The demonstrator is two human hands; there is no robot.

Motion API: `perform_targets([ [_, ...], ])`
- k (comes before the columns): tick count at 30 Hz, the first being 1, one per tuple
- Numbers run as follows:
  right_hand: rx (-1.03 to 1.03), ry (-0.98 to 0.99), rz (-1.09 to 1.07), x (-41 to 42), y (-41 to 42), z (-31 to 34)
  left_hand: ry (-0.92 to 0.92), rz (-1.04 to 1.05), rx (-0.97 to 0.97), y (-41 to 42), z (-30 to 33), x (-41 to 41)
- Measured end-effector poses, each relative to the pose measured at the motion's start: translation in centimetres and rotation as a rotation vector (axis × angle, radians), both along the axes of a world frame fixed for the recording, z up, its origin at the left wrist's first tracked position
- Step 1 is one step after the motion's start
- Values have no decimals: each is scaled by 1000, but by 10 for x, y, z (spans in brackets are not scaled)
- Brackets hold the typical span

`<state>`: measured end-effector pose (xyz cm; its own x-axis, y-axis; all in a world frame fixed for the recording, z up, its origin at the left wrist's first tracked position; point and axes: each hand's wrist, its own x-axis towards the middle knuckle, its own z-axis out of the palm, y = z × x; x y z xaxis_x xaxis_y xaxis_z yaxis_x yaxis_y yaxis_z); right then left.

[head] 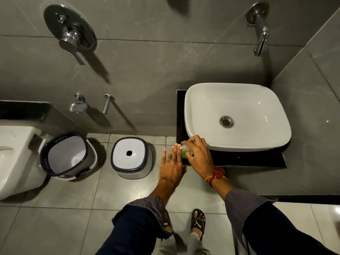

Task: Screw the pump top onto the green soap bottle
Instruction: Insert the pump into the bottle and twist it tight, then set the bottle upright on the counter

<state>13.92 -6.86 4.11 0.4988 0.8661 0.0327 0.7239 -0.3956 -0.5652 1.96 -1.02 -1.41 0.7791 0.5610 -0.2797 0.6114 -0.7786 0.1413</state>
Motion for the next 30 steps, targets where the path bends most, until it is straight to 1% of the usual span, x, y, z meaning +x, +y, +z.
perform_targets([
  [2,2,-19,45,3,-2,-1,-3,2,0,-1,0,0],
  [8,12,15,116,8,-4,1,-5,4,-12,0,1,0],
  [11,22,90,108,8,-8,0,-1,1,-16,1,1,-1],
  [13,90,209,9,4,-16,-3,2,-1,-24,1,1,-1],
  [15,139,300,-181,-2,-30,-10,-13,2,-31,1,1,-2],
  [16,113,330,-254,-5,-35,-15,-22,7,-37,2,1,-2],
  [17,54,359,-277,-7,-39,-19,-29,12,-48,2,2,-2],
  [19,-66,402,-193,-11,-41,-27,-52,16,-74,3,2,-2],
  [20,-92,414,-144,-13,-40,-29,-69,20,-93,3,2,-2],
  [24,-105,414,-148,-15,-30,-34,-140,62,-154,7,0,-3],
  [30,-86,391,-105,-10,-26,-38,-192,66,-147,15,-6,4],
])
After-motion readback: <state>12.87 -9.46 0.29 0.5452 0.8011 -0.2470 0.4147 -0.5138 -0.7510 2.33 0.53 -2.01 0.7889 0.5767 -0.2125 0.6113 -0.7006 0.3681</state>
